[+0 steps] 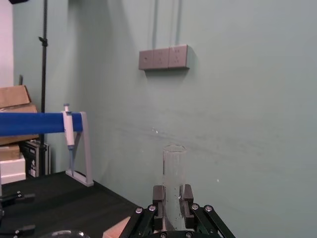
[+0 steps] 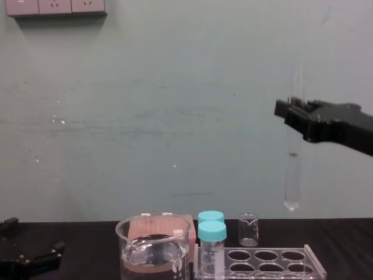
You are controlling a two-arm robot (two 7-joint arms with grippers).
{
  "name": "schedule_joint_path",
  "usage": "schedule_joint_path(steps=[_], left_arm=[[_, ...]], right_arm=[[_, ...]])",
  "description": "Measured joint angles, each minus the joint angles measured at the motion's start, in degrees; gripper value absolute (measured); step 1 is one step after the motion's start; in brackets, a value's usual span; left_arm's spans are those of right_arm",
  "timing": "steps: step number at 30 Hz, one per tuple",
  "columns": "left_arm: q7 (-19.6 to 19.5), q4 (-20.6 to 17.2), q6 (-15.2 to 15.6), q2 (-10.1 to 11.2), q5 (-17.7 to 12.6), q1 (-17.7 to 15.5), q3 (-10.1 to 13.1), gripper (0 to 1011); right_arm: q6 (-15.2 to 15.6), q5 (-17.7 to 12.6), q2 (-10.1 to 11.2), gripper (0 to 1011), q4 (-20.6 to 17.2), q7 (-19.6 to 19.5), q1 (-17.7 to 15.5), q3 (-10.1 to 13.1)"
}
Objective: Hold the test tube with one hand and immerse one end into the beaker, then return it to the test tube rack.
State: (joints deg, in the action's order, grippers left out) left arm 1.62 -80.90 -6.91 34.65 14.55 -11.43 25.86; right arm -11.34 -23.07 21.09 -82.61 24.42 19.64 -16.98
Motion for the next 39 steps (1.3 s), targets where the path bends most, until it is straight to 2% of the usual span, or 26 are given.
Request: schedule_joint_path(steps=[18, 39], left_arm=[[0.0, 0.0, 0.0, 0.0, 0.0, 0.0, 0.0, 1000], [0.0, 0.0, 0.0, 0.0, 0.0, 0.0, 0.0, 1000]], right_arm=[[0.8, 0.4, -2.0, 226, 3.2, 0.1, -2.3, 1.2], [-0.2, 1.4, -3.1, 226, 5.9, 0.2, -3.0, 1.8]])
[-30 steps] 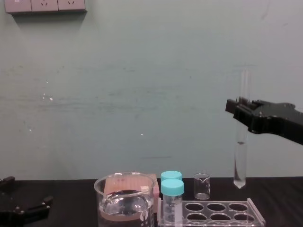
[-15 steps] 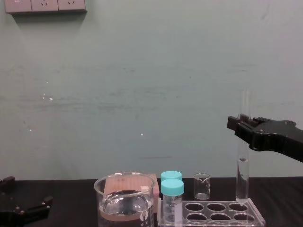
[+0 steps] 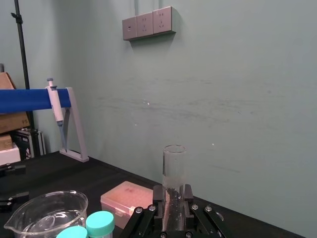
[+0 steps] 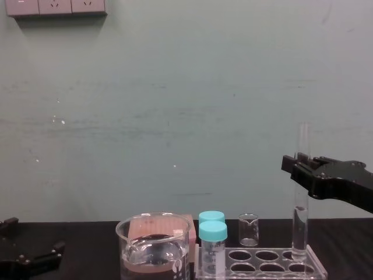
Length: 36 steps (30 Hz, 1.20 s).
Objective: Hold the test tube with one hand and immerse one end into the beaker, then return it to the test tube rack.
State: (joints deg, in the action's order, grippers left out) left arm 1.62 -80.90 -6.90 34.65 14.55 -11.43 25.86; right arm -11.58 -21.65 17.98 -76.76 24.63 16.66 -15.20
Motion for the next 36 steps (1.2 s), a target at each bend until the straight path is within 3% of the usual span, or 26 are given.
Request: schedule_joint_path(steps=[14, 36], left_arm=[[0.0, 0.0, 0.0, 0.0, 0.0, 0.0, 0.0, 1000], [0.0, 0.0, 0.0, 0.0, 0.0, 0.0, 0.0, 1000]], right_arm=[[-2.7, -0.4, -0.9, 226, 1.5, 1.5, -0.3, 0.4], [-3.5, -0.2, -1.5, 226, 3.7, 2.0, -0.2, 0.4]])
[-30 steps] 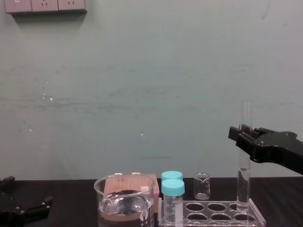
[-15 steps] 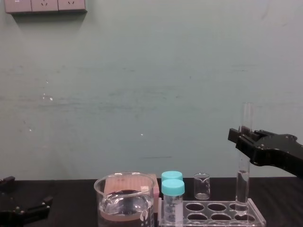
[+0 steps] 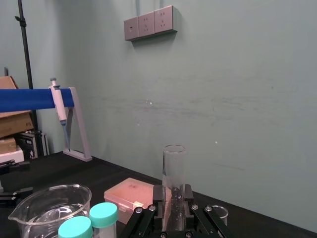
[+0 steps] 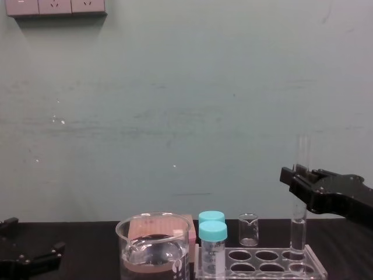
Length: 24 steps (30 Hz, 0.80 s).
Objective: Hold the test tube with one hand and immerse one end into the beaker, then return it to the test tube rack.
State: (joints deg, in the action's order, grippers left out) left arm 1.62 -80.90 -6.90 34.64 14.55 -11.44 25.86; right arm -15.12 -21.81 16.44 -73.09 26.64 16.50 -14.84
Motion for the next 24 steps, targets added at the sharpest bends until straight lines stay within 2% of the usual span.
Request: schedule_joint_path(steps=[24], left_arm=[[0.0, 0.0, 0.0, 0.0, 0.0, 0.0, 0.0, 1000]], right_arm=[[-0.1, 1.1, -0.6, 226, 3.0, 0.3, 0.9, -0.8]])
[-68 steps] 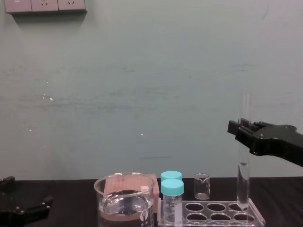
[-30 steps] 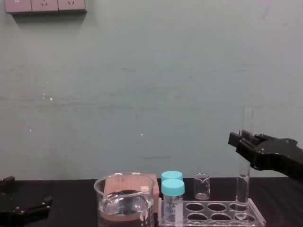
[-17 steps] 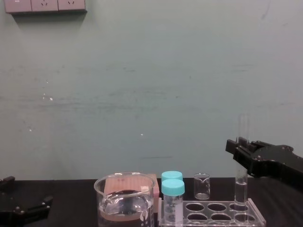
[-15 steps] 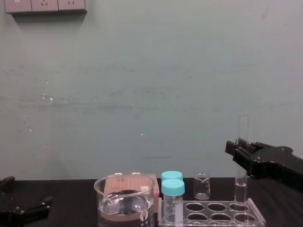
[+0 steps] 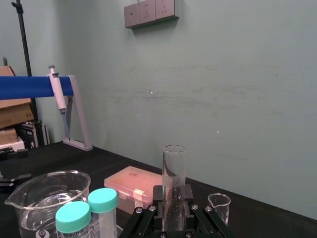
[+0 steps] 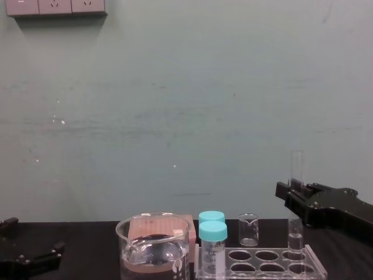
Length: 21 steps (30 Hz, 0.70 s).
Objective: Hold the test tube with one hand and immerse one end into the beaker, then return it to the test tube rack.
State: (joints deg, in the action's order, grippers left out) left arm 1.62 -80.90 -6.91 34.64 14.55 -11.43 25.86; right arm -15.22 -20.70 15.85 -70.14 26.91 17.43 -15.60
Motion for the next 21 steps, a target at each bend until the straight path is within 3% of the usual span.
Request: schedule_joint_path(steps=[21], left_arm=[[0.0, 0.0, 0.0, 0.0, 0.0, 0.0, 0.0, 1000]], right_arm=[[0.0, 0.6, -0.4, 226, 1.8, 0.2, 1.1, -0.5]])
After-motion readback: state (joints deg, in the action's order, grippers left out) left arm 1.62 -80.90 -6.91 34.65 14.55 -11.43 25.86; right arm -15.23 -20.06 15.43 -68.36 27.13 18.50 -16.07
